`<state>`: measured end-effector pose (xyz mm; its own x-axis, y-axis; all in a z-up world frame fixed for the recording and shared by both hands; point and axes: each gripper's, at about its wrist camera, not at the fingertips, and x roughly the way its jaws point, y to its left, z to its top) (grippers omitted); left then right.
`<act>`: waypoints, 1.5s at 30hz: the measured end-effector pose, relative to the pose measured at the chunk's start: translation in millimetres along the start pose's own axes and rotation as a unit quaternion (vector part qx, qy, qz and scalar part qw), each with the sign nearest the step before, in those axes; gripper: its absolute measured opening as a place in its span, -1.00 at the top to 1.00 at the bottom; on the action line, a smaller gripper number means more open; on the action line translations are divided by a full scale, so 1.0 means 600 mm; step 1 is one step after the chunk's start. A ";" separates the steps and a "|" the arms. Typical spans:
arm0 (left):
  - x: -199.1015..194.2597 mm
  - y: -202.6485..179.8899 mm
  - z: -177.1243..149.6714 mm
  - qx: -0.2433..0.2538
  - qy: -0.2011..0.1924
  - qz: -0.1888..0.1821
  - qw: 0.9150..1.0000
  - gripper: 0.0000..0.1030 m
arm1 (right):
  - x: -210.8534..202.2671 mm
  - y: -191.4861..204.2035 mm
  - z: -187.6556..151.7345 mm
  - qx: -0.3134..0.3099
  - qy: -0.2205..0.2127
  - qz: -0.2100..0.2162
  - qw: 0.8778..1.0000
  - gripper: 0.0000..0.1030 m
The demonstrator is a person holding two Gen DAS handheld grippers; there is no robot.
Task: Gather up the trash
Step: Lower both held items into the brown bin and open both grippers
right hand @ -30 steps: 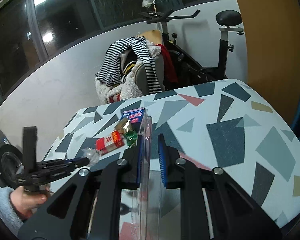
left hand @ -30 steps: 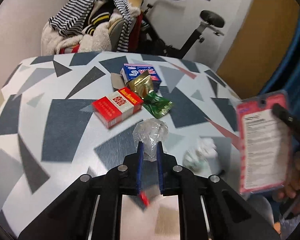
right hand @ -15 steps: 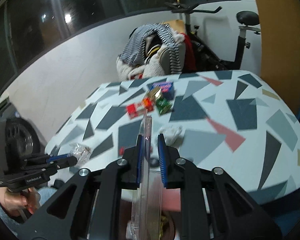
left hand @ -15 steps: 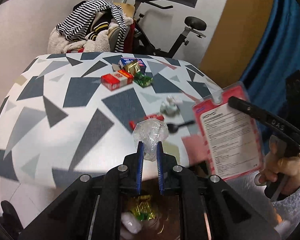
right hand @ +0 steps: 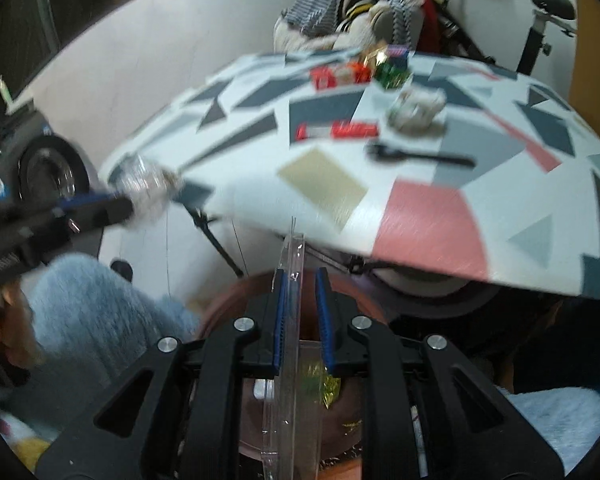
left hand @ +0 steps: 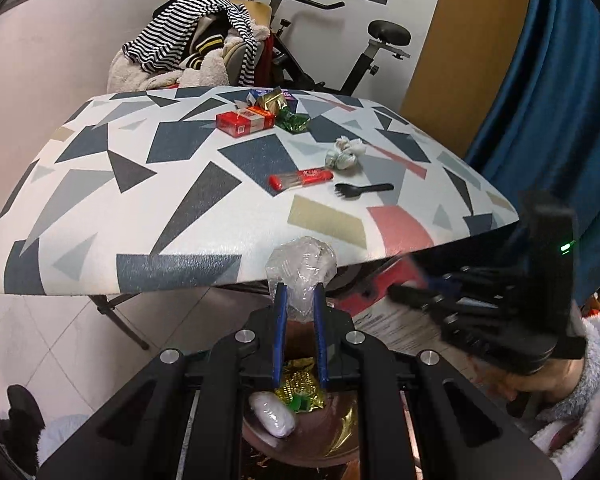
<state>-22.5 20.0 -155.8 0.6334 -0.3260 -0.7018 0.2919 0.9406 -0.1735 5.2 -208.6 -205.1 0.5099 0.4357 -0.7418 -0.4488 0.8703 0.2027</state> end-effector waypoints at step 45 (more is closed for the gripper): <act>0.063 0.019 -0.053 -0.025 0.034 0.005 0.999 0.75 | 0.030 -0.009 -0.021 -0.007 -0.044 -0.056 0.997 -0.88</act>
<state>-18.0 21.4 -206.7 0.5852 -0.3102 -0.7492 0.2486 0.9481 -0.1984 7.6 -208.1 -227.5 0.6196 0.3552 -0.7000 -0.3952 0.9116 0.1128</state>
